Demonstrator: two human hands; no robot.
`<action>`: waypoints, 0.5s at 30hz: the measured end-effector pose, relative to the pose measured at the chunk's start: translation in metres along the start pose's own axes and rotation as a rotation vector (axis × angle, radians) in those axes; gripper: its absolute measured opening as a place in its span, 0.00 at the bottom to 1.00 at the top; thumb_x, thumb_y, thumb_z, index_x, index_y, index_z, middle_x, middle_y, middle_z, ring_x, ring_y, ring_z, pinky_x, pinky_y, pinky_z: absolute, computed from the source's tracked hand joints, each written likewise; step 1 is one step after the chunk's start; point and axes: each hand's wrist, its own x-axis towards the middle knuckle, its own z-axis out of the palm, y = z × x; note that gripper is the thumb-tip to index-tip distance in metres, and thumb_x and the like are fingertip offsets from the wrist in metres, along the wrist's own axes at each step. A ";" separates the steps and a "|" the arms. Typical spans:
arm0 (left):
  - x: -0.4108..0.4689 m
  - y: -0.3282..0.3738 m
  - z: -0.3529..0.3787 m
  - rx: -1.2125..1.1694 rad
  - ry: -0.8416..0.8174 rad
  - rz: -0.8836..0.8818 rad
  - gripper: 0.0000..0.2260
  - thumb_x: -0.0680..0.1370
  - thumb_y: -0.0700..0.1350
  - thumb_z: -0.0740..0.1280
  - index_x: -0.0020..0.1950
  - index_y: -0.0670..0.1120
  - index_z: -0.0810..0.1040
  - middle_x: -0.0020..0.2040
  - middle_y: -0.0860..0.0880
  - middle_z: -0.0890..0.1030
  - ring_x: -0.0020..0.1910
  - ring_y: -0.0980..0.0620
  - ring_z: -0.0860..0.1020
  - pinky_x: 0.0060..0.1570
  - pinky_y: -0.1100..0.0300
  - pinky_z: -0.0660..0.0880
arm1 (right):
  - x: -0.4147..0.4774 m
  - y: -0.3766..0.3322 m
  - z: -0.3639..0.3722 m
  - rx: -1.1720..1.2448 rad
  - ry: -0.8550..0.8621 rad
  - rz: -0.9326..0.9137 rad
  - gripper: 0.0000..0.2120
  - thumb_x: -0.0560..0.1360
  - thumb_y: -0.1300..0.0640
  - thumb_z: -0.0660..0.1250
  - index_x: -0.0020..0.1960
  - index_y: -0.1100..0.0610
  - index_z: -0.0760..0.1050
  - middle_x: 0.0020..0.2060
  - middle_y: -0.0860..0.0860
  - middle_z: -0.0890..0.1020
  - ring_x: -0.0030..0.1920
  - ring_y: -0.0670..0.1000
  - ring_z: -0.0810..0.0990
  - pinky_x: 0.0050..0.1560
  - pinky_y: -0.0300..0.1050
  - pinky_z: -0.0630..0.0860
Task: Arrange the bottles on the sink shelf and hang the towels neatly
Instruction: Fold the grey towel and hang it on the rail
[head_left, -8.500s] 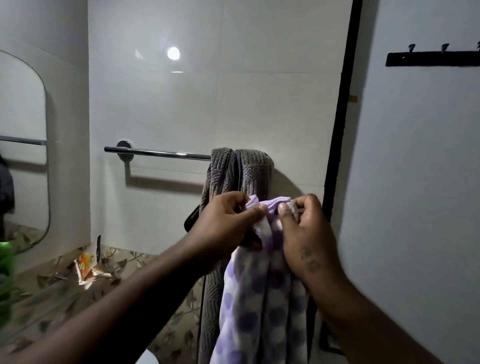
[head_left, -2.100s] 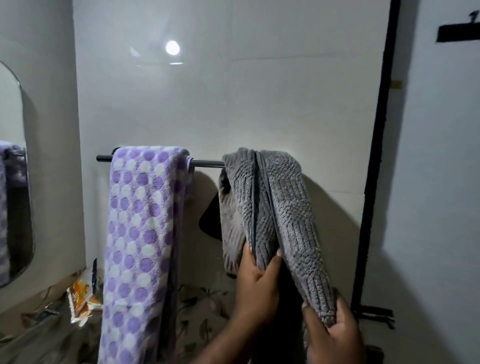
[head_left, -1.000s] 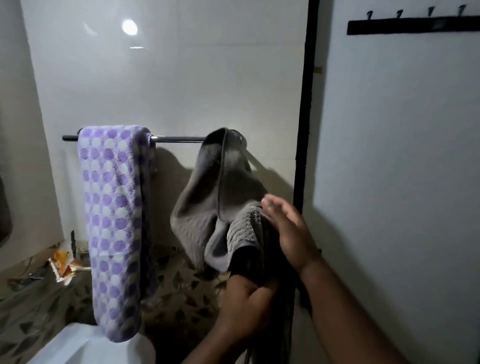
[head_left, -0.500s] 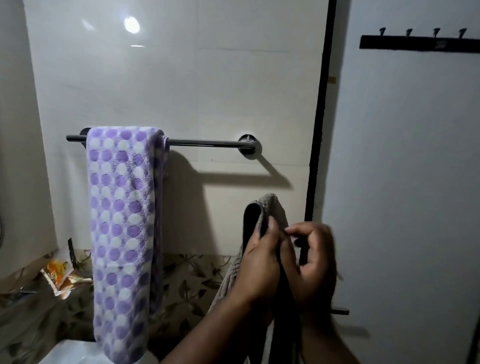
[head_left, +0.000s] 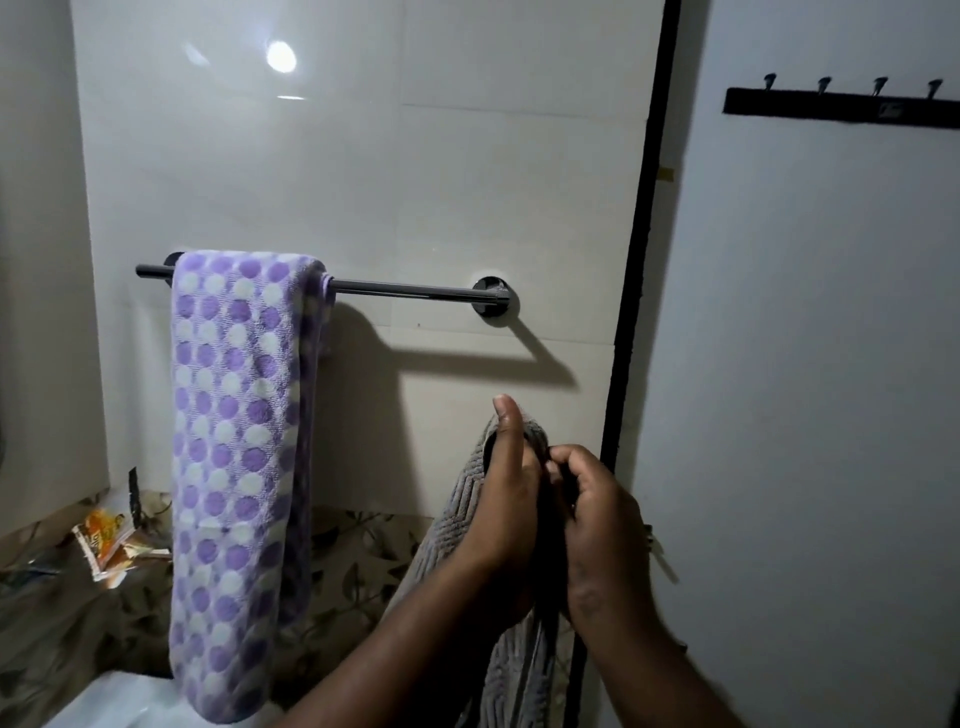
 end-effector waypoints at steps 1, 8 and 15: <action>0.000 -0.002 0.005 -0.011 -0.049 0.011 0.34 0.83 0.65 0.50 0.21 0.49 0.64 0.21 0.51 0.66 0.19 0.57 0.66 0.22 0.64 0.62 | 0.006 0.005 -0.001 0.054 -0.010 0.055 0.06 0.82 0.55 0.62 0.49 0.50 0.77 0.41 0.46 0.83 0.44 0.50 0.82 0.43 0.48 0.78; 0.018 -0.039 -0.010 0.793 0.258 0.749 0.10 0.76 0.45 0.67 0.57 0.51 0.81 0.52 0.58 0.82 0.53 0.58 0.80 0.54 0.56 0.77 | 0.059 0.002 -0.029 0.550 -0.097 0.287 0.14 0.82 0.45 0.61 0.48 0.56 0.73 0.41 0.61 0.82 0.39 0.58 0.82 0.44 0.56 0.84; 0.031 -0.026 -0.039 1.165 0.381 0.578 0.14 0.75 0.46 0.72 0.57 0.60 0.78 0.55 0.56 0.81 0.53 0.56 0.79 0.47 0.58 0.75 | 0.113 -0.029 -0.089 0.202 -0.591 -0.040 0.13 0.67 0.56 0.82 0.46 0.53 0.79 0.39 0.51 0.84 0.41 0.52 0.83 0.49 0.58 0.83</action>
